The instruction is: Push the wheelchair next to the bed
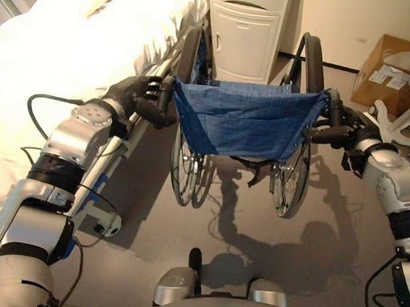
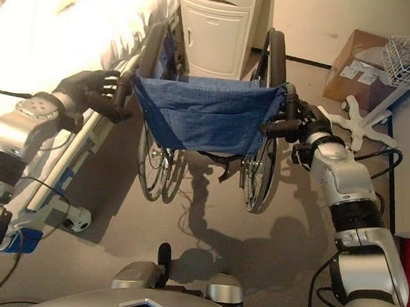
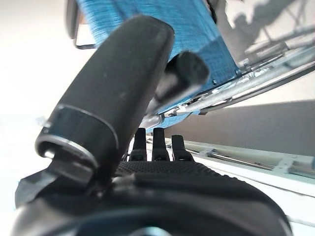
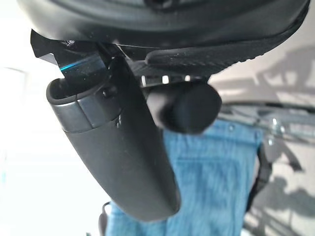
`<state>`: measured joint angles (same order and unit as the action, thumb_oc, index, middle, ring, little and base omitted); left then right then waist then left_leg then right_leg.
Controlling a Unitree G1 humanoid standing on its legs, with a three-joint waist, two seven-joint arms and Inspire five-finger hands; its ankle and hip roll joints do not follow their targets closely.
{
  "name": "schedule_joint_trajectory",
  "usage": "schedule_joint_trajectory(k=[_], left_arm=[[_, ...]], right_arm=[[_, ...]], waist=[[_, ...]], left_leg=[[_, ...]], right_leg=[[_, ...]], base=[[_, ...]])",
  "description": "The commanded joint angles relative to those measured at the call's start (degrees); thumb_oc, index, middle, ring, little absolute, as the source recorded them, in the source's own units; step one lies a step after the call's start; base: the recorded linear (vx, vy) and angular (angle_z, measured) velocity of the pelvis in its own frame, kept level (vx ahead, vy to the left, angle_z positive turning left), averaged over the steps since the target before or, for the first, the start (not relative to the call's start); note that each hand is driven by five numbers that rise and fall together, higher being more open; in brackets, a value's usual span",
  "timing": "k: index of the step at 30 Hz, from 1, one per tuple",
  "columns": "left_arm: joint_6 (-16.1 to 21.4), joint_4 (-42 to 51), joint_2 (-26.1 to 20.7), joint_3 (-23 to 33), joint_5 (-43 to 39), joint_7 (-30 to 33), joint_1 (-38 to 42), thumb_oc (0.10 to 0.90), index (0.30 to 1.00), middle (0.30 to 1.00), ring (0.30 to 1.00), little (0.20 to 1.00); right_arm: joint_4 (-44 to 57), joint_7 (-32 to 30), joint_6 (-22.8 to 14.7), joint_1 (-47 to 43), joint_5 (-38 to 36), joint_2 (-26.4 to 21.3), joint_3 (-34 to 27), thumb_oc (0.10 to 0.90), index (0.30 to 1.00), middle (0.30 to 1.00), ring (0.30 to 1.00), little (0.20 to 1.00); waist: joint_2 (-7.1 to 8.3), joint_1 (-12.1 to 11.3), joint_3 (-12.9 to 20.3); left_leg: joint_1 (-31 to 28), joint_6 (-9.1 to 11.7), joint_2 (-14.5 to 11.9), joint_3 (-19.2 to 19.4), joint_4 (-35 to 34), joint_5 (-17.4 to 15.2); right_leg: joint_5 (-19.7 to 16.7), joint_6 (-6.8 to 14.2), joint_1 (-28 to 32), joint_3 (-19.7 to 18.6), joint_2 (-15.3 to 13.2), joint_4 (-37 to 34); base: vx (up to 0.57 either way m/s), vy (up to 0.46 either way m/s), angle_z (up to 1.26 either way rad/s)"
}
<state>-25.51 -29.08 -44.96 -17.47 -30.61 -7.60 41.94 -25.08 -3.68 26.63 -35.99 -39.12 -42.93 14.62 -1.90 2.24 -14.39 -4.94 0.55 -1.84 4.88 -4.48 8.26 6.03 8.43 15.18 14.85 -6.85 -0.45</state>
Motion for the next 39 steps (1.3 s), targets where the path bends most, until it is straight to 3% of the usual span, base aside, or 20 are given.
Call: schedule_joint_trajectory(k=[1,5,12,16,23,32,39], left_arm=[[3.8,-3.0,-6.0,5.1,-13.7,-0.9,2.8,0.8,0.9,0.9,0.9,0.9],[5.7,-4.4,-4.7,6.7,-22.6,1.2,1.5,0.8,0.9,0.9,0.9,0.9],[9.6,-4.1,-6.2,6.9,-20.6,3.5,2.0,0.8,0.9,0.9,0.9,0.9],[14.0,-4.5,-8.2,6.1,-14.9,8.6,4.6,0.8,0.9,0.9,0.9,0.9],[18.0,-2.3,-10.8,5.9,-10.5,11.9,6.8,0.8,0.9,0.9,0.9,0.9],[19.9,4.1,-12.1,10.0,-6.0,12.8,-0.7,0.8,0.9,0.9,0.9,0.9],[22.8,6.8,-11.0,14.1,-2.6,13.7,-9.2,0.8,0.9,0.9,0.9,0.9]], right_arm=[[-2.2,6.1,-7.9,-10.1,-8.0,-2.8,-0.9,0.8,0.9,0.9,0.9,0.9],[-6.1,9.2,-7.4,-9.6,-11.8,-3.6,-1.2,0.8,0.9,0.9,0.9,0.9],[-6.7,10.9,-7.0,-12.1,-14.7,-6.7,0.2,0.8,0.9,0.9,0.9,0.9],[-6.4,8.5,-7.5,-14.7,-15.0,-8.2,0.6,0.8,0.9,0.9,0.9,0.9],[-6.9,7.7,-3.7,-14.3,-11.5,-11.0,-0.8,0.8,0.9,0.9,0.9,0.9],[-8.3,16.1,1.2,-5.6,-8.1,-14.4,-6.4,0.8,0.9,0.9,0.9,0.9],[-9.1,22.2,0.0,2.6,-7.0,-16.5,-11.4,0.8,0.9,0.9,0.9,0.9]], waist=[[0.44,-4.4,6.9],[0.4,-4.2,7.0],[0.96,-4.4,7.1],[1.29,-4.4,7.6],[1.48,-4.2,7.8],[2.3,-4.0,7.3],[2.87,-3.7,7.0]], left_leg=[[-5.4,-1.6,2.7,2.6,4.9,-14.5],[-5.6,-1.5,2.7,2.6,4.7,-14.4],[-5.6,-1.5,2.7,2.3,4.4,-14.2],[-5.4,-1.4,2.8,2.3,4.0,-13.9],[-5.6,-1.5,2.7,2.3,3.1,-13.7],[-6.0,-1.6,2.4,2.6,2.5,-13.6],[-5.9,-1.7,2.3,2.6,2.2,-13.4]], right_leg=[[-0.3,-2.0,-7.1,-1.0,-0.1,6.6],[-0.1,-2.1,-7.1,-0.7,-0.1,6.8],[0.3,-2.4,-7.0,-0.5,-0.1,7.3],[0.5,-2.4,-7.0,-0.5,0.2,6.9],[0.8,-2.7,-6.9,-0.5,0.5,7.0],[0.8,-2.7,-7.0,-0.4,0.7,7.1],[0.8,-2.9,-7.2,-0.5,1.0,7.1]], base=[[0.03,0.008,0.1],[0.03,0.009,0.08],[0.01,-0.002,0.02],[0.0,0.0,0.0],[0.0,0.0,0.0],[0.0,0.0,0.0],[0.0,-0.002,0.0]])
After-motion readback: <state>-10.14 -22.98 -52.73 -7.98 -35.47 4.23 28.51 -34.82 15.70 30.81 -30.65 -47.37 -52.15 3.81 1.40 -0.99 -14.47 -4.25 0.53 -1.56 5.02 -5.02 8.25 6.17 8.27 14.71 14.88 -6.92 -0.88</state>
